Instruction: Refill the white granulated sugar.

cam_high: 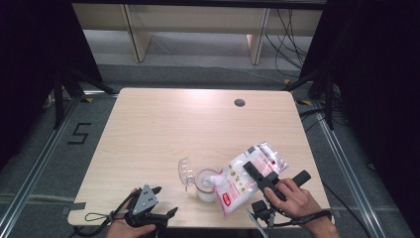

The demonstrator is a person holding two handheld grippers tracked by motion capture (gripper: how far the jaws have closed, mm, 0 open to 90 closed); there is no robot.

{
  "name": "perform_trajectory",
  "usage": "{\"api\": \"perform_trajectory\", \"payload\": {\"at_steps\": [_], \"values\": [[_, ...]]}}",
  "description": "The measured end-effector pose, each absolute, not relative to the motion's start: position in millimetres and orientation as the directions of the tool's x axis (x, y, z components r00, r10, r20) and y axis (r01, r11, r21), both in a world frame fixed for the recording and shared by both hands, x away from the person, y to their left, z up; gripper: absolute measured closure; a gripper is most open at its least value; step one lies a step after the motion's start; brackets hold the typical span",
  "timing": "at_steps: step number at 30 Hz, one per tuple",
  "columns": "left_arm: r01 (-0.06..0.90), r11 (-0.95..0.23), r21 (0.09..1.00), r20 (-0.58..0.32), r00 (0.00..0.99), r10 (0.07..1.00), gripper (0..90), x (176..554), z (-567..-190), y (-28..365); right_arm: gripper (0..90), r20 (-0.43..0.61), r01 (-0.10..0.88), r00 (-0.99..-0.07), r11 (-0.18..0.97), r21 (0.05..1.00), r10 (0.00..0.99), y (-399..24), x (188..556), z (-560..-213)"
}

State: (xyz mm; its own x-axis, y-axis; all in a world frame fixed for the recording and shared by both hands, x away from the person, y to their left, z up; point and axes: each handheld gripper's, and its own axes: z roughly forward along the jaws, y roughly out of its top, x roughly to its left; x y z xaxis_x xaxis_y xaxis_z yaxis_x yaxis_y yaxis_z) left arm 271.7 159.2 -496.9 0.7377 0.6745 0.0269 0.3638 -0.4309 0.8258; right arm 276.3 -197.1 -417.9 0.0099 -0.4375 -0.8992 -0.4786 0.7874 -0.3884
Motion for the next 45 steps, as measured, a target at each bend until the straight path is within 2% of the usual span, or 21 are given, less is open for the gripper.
{"api": "perform_trajectory", "payload": {"at_steps": [3,7,16,20,23,26,31,34,39,41,45], "values": [[0.359,-0.448,0.819,0.042,0.741,0.67,16.5,272.1,-496.4,160.2,66.5,-0.9,-0.475,0.008,0.79,-0.387,-0.436,-197.6,276.2,-417.8],[0.387,-0.399,0.831,-0.008,0.725,0.688,16.5,270.2,-497.5,157.9,66.7,-0.903,-0.479,0.008,0.791,-0.381,-0.43,-197.6,275.8,-417.2],[0.385,-0.401,0.831,-0.005,0.726,0.687,16.5,270.2,-497.4,158.0,67.3,-0.898,-0.482,0.017,0.783,-0.393,-0.44,-197.5,275.8,-416.1],[0.362,-0.427,0.828,0.027,0.737,0.676,16.5,271.6,-496.7,159.2,67.6,-0.902,-0.479,0.012,0.79,-0.384,-0.431,-197.7,275.5,-417.0],[0.385,-0.4,0.832,-0.005,0.726,0.688,16.5,270.3,-497.5,157.9,67.8,-0.903,-0.479,0.01,0.79,-0.382,-0.431,-197.9,275.7,-417.3],[0.362,-0.425,0.83,0.025,0.737,0.675,16.5,271.6,-496.7,159.1,68.0,-0.902,-0.477,0.01,0.791,-0.383,-0.431,-198.2,275.5,-417.1],[0.385,-0.401,0.831,-0.005,0.726,0.688,16.5,270.3,-497.6,157.9,68.5,-0.902,-0.479,0.012,0.789,-0.383,-0.431,-198.4,276.0,-416.7],[0.362,-0.428,0.828,0.027,0.737,0.676,16.5,271.6,-496.7,159.3,68.7,-0.902,-0.479,0.013,0.789,-0.385,-0.433,-198.5,275.7,-417.0],[0.385,-0.399,0.832,-0.006,0.726,0.688,16.5,270.3,-497.5,157.9,68.9,-0.901,-0.477,0.011,0.789,-0.386,-0.434,-198.5,275.4,-416.2],[0.365,-0.427,0.827,0.026,0.735,0.678,16.6,271.4,-496.8,159.1,69.1,-0.901,-0.479,0.014,0.788,-0.387,-0.434,-198.7,275.6,-416.3],[0.363,-0.429,0.827,0.027,0.736,0.676,16.6,271.6,-496.7,159.2,69.2,-0.902,-0.478,0.014,0.789,-0.386,-0.432,-199.0,275.4,-416.1]]}}
